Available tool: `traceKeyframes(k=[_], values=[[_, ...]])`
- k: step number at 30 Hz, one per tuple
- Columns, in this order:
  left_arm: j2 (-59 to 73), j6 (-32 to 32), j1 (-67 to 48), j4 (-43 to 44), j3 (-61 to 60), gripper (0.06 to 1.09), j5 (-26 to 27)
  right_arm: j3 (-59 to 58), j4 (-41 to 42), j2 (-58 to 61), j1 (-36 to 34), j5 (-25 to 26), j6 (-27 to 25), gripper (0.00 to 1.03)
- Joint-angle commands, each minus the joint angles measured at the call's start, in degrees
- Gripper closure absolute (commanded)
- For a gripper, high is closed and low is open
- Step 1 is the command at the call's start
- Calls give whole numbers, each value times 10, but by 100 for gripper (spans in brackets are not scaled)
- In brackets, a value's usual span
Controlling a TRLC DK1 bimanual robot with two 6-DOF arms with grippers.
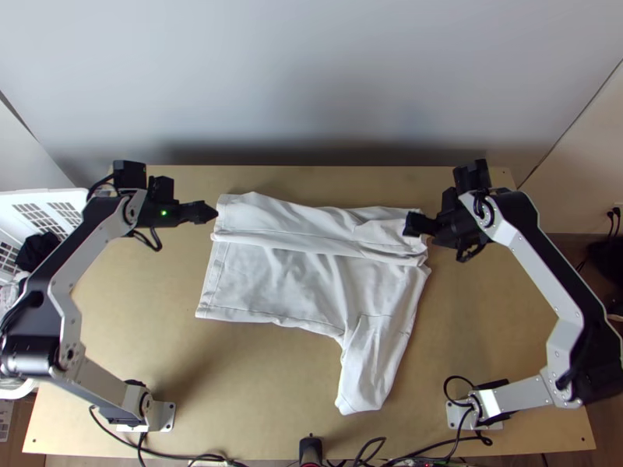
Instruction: Fold the t-shirt
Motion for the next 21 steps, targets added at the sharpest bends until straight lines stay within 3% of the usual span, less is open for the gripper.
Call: traceKeyframes(k=[1,5,8,12,15,19,21], values=[[-89,59,-2,-62,-69,11,16,-34,-117,-63,54,-4,-88,5],[-174,136,-17,-36,-171,12,17,-122,-93,-152,113,-4,-234,5],[-201,157,-26,-22,-220,12,17,-198,-63,-229,152,-4,-337,5],[-220,186,-39,8,-280,12,16,-256,-54,-277,204,-3,-408,5],[-225,192,-41,22,-298,12,16,-268,-66,-290,283,1,-404,5],[-220,196,-43,25,-296,12,14,-276,-58,-271,430,-3,-290,5],[-214,202,-43,25,-294,12,13,-291,-43,-245,471,-19,-248,5]])
